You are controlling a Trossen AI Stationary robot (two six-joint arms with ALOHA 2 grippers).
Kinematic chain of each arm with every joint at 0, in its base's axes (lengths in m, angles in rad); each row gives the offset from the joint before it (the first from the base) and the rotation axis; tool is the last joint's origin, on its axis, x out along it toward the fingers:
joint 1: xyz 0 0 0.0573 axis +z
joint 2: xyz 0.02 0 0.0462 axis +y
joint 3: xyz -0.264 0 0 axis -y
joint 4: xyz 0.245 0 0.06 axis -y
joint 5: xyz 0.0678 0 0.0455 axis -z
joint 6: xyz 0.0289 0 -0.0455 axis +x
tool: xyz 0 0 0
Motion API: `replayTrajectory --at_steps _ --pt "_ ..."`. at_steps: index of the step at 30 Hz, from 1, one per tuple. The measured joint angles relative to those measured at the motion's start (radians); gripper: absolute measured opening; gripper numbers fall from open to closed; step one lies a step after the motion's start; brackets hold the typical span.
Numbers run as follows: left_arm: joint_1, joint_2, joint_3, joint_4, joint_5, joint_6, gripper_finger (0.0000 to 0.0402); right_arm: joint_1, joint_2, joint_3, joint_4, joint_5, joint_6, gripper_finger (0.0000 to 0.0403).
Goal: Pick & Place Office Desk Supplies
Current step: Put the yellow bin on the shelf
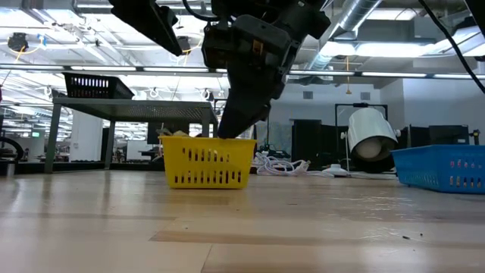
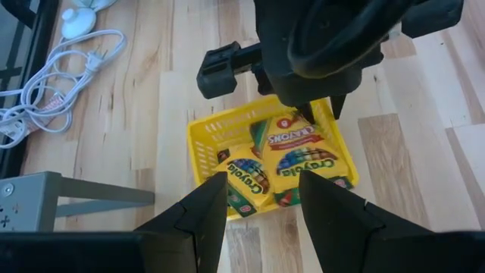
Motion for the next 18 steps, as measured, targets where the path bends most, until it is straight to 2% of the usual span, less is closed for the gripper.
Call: replayTrajectory --at_steps 4,9,14,18 --pt "0.000 0.000 0.000 -0.001 0.066 -0.013 0.0159 -0.002 -0.002 0.000 0.004 -0.001 -0.014 0.0119" --pt "-0.001 -0.019 -0.002 -0.012 0.130 -0.032 0.0159 -0.008 -0.057 -0.001 -0.035 -0.057 0.020 0.0146" --pt "-0.008 -0.033 0.000 0.094 0.173 -0.131 0.0159 -0.011 -0.178 0.000 -0.085 -0.051 0.020 0.0148" --pt "-0.052 0.049 0.000 0.131 0.210 -0.160 0.0159 -0.018 -0.309 0.000 -0.172 0.002 0.015 0.0140"
